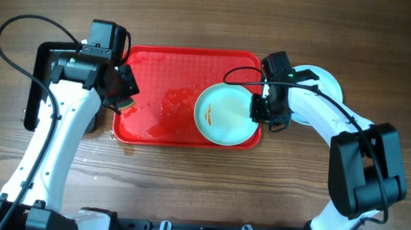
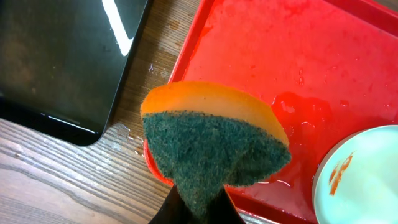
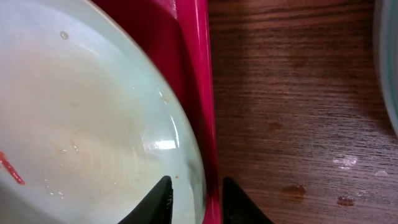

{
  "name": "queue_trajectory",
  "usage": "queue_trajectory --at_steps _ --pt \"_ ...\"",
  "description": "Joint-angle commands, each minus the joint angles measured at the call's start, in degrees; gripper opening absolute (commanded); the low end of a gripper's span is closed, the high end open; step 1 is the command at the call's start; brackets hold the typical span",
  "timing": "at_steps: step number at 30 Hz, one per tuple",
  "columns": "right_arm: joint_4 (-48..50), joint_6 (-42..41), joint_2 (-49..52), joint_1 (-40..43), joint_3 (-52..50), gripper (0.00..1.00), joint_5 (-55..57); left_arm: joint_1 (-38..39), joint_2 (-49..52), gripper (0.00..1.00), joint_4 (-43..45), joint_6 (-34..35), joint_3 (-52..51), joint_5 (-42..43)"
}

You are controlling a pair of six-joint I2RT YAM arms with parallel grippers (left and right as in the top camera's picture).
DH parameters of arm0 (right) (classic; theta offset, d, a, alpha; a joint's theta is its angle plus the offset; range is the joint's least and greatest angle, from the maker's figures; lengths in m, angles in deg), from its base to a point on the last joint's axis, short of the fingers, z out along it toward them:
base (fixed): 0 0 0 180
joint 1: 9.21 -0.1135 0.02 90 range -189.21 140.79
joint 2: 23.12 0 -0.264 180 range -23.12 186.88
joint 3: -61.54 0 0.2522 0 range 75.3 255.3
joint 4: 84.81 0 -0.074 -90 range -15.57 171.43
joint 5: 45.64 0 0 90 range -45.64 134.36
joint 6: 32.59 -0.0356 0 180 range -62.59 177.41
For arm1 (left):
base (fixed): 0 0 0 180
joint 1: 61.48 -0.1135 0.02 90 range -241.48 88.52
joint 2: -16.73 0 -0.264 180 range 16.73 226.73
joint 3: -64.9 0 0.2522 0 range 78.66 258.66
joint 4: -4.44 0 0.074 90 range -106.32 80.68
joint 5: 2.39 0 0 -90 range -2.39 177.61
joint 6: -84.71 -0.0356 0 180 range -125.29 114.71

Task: Clean dirty plates on tray and stack at the side
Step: 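Move the right gripper to the rim of the lower-right plate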

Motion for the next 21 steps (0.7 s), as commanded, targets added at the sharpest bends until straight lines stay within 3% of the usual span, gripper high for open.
queue_trajectory --at_steps 1,8,21 --pt "0.52 1.18 -0.98 -0.17 -0.57 0.25 -2.08 -0.13 0.02 0.04 0.2 0.76 0.48 -0.57" --pt "0.44 0.76 -1.01 -0.17 -0.13 0.18 -4.04 -0.13 0.02 0.04 0.2 0.76 0.48 -0.57" --pt "-4.02 -0.44 -1.11 -0.17 3.8 0.18 -4.44 -0.13 0.02 0.04 0.15 0.74 0.48 -0.57"
